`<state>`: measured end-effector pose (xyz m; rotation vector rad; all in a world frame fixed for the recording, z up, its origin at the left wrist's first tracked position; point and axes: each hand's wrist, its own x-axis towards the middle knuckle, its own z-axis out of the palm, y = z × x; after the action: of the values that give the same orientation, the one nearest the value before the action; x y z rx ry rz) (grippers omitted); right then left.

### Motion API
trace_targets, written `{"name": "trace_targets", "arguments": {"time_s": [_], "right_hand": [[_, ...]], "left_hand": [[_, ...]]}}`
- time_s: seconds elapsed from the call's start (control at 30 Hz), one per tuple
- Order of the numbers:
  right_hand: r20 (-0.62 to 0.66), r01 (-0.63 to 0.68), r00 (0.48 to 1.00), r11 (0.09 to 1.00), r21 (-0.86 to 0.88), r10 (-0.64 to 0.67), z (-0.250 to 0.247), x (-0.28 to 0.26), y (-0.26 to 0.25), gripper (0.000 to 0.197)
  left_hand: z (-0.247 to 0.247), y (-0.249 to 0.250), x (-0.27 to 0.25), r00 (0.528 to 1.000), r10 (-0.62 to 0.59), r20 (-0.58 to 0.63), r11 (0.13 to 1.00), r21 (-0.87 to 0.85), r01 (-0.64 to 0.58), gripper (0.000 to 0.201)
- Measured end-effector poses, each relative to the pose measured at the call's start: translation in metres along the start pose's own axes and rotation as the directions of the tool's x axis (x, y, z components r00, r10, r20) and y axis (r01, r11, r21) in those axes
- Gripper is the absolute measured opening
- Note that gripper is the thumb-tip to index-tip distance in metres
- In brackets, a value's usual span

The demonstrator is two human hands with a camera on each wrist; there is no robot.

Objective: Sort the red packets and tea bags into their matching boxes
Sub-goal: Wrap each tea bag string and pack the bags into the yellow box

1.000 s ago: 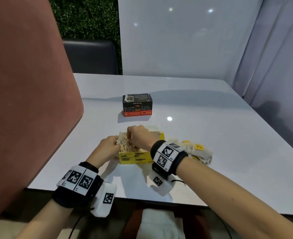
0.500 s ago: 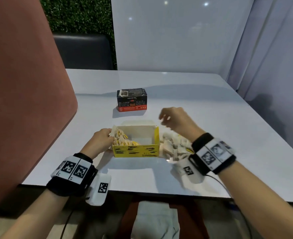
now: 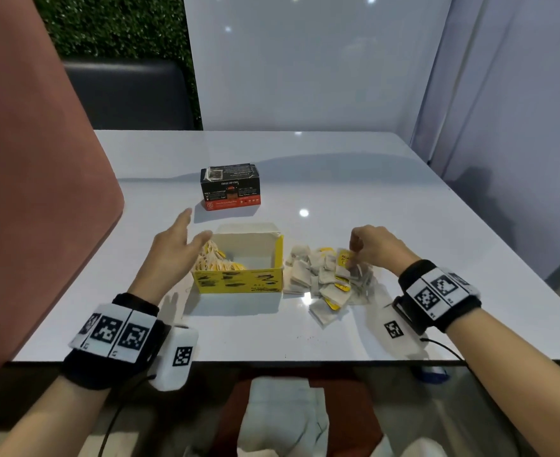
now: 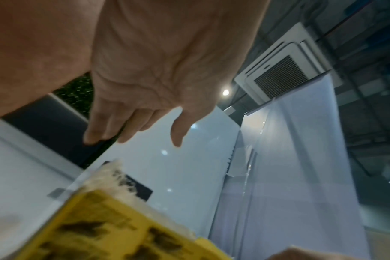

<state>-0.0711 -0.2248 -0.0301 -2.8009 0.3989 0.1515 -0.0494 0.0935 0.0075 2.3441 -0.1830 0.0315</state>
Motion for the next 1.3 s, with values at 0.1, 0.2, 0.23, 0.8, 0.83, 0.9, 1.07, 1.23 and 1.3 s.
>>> {"name": "trace_targets", "arguments": {"time_s": [0.1,0.2,0.23,0.8,0.83,0.9,1.07,1.23,1.3], "right_hand": [[-0.110,0.093,0.991,0.987,0.131,-0.079,-0.005,-0.005,0.008,0.030],[-0.253,0.214,0.959,0.918,0.333,-0.132,-0.017,-0.022,0.006,0.022],[-0.275,0.251,0.950,0.882,0.400,-0.145,-0.023,-0.030,0.002,0.019],[0.114,-0.054,0.992,0.998,-0.044,0.058,-0.002,-0.014,0.006,0.031],[0.120,-0.064,0.990,0.996,-0.068,0.072,0.001,-0.014,0.007,0.031],[0.050,-0.038,0.998,0.995,-0.089,0.043,0.004,-0.016,0.006,0.025],[-0.123,0.024,0.992,0.997,-0.070,-0.033,0.000,-0.020,0.006,0.018],[-0.204,0.084,0.977,0.994,0.068,-0.069,-0.006,-0.028,0.011,0.019],[-0.232,0.124,0.968,0.985,0.119,-0.094,-0.008,-0.029,0.013,0.023]], "left_hand": [[0.005,0.026,-0.021,0.971,0.207,-0.117,0.965,-0.138,-0.222,0.044],[0.025,0.045,-0.034,0.948,0.315,-0.043,0.889,-0.336,-0.311,0.037],[0.032,0.051,-0.036,0.944,0.329,0.009,0.867,-0.399,-0.298,0.037],[0.096,0.037,-0.051,0.798,0.057,0.599,0.613,-0.652,0.446,0.018],[0.096,0.036,-0.052,0.788,0.049,0.613,0.600,-0.649,0.467,0.014],[0.096,0.034,-0.053,0.781,0.039,0.623,0.599,-0.640,0.481,0.010],[0.095,0.035,-0.054,0.723,-0.014,0.690,0.491,-0.626,0.607,0.012],[0.086,0.033,-0.058,0.592,-0.022,0.805,0.201,-0.577,0.792,0.015],[0.083,0.034,-0.060,0.570,-0.001,0.821,0.112,-0.567,0.816,0.016]]}}
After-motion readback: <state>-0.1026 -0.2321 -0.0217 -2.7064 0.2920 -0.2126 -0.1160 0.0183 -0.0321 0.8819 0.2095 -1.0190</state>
